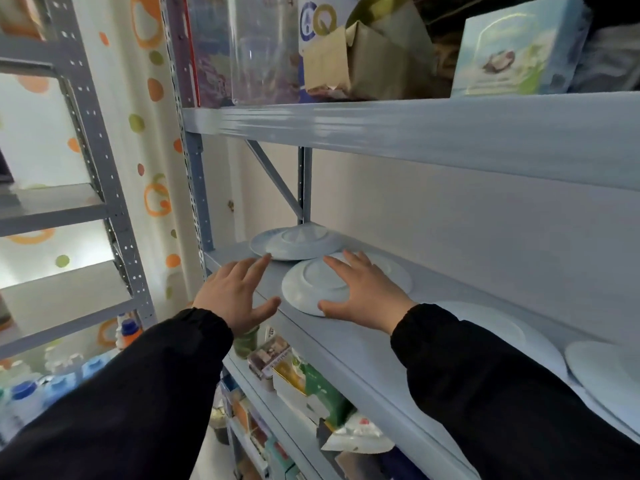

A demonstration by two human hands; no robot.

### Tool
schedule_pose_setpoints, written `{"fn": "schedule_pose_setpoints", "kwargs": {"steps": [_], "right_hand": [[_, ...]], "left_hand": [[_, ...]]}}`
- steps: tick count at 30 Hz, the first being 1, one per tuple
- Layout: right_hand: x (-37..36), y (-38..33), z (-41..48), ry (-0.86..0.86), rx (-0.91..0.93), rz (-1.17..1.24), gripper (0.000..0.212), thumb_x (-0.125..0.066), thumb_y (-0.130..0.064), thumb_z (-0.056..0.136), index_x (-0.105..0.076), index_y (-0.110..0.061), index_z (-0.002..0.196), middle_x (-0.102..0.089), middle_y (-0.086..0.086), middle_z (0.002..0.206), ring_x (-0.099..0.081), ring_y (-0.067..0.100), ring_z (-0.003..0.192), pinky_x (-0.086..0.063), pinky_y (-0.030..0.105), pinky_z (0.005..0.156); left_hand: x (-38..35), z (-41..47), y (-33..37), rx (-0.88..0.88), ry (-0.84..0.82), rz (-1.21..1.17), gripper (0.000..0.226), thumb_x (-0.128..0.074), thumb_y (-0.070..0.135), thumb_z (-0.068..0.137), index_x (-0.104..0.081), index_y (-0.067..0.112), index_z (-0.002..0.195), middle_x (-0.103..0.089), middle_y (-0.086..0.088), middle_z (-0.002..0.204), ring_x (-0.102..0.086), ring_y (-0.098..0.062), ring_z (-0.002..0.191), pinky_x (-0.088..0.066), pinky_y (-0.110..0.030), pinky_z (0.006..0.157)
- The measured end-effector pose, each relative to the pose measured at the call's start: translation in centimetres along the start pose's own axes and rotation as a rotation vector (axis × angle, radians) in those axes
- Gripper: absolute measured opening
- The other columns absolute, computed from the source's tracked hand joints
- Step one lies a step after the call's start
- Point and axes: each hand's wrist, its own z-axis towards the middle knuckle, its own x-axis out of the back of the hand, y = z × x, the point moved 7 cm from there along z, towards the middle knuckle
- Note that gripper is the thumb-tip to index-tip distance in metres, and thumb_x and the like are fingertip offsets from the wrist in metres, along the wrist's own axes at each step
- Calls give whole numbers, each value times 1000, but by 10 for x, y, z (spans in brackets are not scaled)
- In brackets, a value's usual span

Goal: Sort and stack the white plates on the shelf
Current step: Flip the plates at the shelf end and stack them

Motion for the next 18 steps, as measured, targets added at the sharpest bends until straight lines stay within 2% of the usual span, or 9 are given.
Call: {"fn": "schedule_pose_setpoints", "kwargs": {"steps": [7, 18], "right_hand": [[-18, -12, 53, -16, -64, -20, 93, -57, -68, 83, -11, -39, 159, -3, 3, 168, 5, 25, 154, -11, 44, 123], [-46, -19, 122, 22, -172, -17, 94, -55, -70, 82, -9, -40, 158, -1, 1, 168, 8, 26, 154, -9, 44, 124]], "left_hand": [[-26, 44, -46, -28, -28, -50, 86, -33, 74, 85, -4, 33, 154, -32, -3, 154, -31, -24, 138, -30, -38, 110], [-64, 102, -98, -121, -17, -59, 86, -34, 72, 84, -7, 31, 154, -36, -2, 152, -33, -23, 137, -33, -38, 107]]}}
